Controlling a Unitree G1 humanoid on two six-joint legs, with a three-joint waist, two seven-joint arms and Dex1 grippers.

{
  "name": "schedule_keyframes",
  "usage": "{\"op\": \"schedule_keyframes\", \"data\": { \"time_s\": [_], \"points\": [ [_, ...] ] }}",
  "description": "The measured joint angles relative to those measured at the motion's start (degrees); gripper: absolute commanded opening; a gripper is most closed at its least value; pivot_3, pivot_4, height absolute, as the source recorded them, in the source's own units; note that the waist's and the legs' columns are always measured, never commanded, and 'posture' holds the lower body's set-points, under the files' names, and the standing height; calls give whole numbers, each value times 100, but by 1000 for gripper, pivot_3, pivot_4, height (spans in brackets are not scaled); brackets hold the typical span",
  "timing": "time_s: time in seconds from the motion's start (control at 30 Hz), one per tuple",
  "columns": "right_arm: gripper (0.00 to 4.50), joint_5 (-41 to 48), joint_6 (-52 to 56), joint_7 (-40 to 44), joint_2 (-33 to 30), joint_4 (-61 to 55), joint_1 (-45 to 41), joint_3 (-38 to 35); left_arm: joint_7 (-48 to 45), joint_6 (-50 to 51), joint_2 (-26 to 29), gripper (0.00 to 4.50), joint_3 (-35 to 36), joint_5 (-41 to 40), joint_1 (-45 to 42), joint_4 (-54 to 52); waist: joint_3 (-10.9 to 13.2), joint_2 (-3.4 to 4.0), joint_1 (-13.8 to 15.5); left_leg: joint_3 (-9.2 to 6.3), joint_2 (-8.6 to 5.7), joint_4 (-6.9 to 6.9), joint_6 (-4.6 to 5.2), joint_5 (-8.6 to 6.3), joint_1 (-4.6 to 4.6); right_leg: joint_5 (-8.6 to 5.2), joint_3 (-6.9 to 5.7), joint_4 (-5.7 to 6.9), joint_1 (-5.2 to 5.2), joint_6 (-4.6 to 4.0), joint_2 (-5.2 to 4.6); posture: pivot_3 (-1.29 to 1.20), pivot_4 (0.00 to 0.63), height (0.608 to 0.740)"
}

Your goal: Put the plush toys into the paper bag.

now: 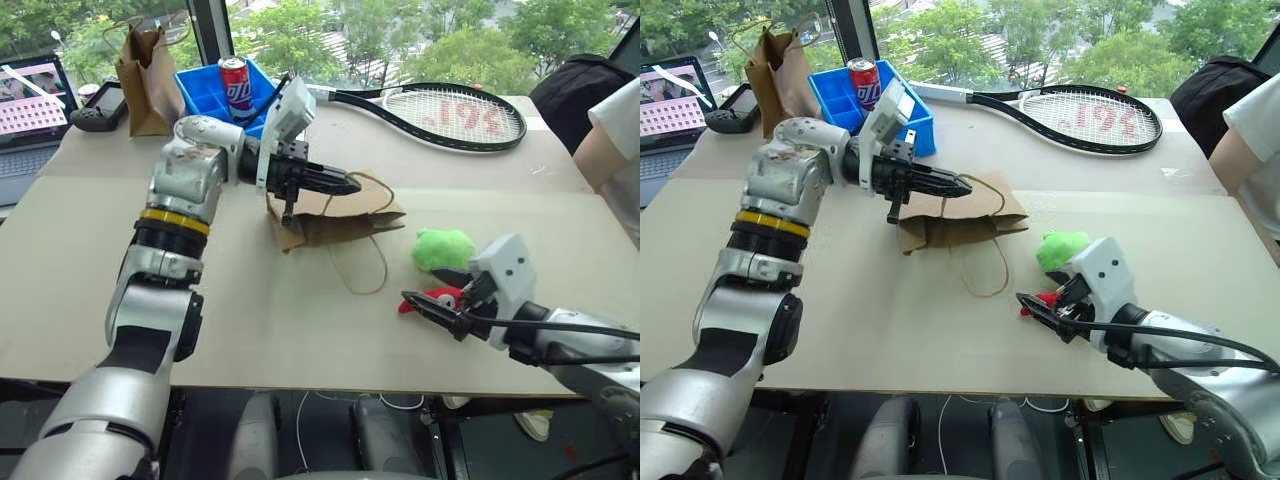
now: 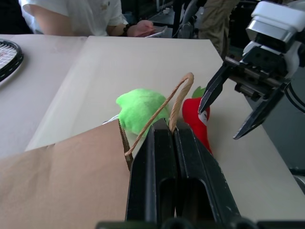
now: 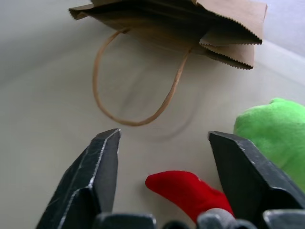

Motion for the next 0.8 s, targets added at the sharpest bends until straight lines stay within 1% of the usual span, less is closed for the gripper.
{"op": "schedule_keyframes", "data": {
  "time_s": [0.07,0.2,0.3,0.4,0.53,0.63,0.8],
  "points": [
    [1451,-140,-3,-195,373,80,-342,340,134,266,47,0,2,-115,84,-321,1,0,-7,0,2,2,0,1,3,0,0,1,0,2,3,0,150,656],
    [15,-422,-12,-610,1146,347,-1123,884,511,748,110,0,20,-358,190,-903,4,7,9,3,2,2,4,4,8,-1,0,4,3,2,3,0,150,656],
    [15,-655,-70,-696,1547,605,-1330,1168,772,1054,120,0,81,-555,248,-1057,5,7,36,1,2,1,4,4,2,0,-4,0,4,-4,3,0,150,656],
    [15,-1253,-512,-588,1842,1435,-1522,1720,1006,1198,54,0,147,-742,327,-1145,5,7,29,2,0,4,4,4,0,2,-4,1,2,-7,1,0,150,656],
    [15,-1937,-1181,-487,2330,2626,-1929,2018,1255,1328,-49,0,155,-918,416,-1191,8,12,21,3,1,6,4,4,1,2,-4,12,-4,-8,1,0,150,656],
    [15,-2374,-1546,-361,2445,3120,-2079,2189,1408,1433,-87,0,160,-1042,420,-1283,8,12,13,3,1,2,4,4,-1,0,-4,14,-7,-11,1,0,150,656],
    [15,-2964,-1923,-143,2498,3712,-2009,2482,1812,1549,-100,0,346,-1230,413,-1273,8,13,12,3,0,2,4,4,-2,0,-4,17,-9,-11,1,0,150,656]
  ]
}}
